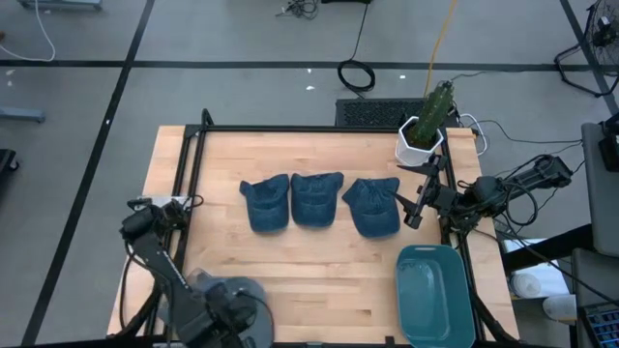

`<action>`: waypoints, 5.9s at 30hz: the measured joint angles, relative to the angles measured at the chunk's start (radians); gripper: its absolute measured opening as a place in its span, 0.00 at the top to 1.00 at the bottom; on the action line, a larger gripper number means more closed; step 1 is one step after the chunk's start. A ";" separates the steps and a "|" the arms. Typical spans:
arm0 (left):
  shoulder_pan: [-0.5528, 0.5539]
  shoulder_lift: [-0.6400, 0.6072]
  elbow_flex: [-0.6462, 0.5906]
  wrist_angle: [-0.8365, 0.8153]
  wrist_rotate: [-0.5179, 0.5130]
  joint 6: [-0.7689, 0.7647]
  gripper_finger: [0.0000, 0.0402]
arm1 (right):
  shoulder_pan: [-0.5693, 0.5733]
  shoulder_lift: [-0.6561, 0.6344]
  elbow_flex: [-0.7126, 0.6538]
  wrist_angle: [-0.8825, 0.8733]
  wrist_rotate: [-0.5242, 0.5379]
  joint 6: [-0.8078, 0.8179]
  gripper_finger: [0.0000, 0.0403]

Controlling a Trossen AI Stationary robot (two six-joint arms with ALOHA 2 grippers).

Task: Pick & Place hat
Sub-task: Put the gray cap into the transparent bin

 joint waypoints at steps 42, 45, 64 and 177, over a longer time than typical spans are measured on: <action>0.037 -0.274 -0.109 -0.211 0.024 0.078 1.00 | 0.000 0.000 0.000 -0.003 0.000 0.000 0.31; 0.026 -0.273 -0.079 -0.238 0.113 0.046 1.00 | 0.000 0.000 0.000 -0.003 0.000 0.000 0.31; -0.010 -0.274 0.034 -0.239 0.270 -0.017 1.00 | 0.000 0.000 0.000 -0.005 0.000 0.000 0.31; -0.025 -0.337 -0.462 0.161 0.065 -0.166 0.99 | 0.000 0.000 0.000 -0.006 0.000 0.000 0.31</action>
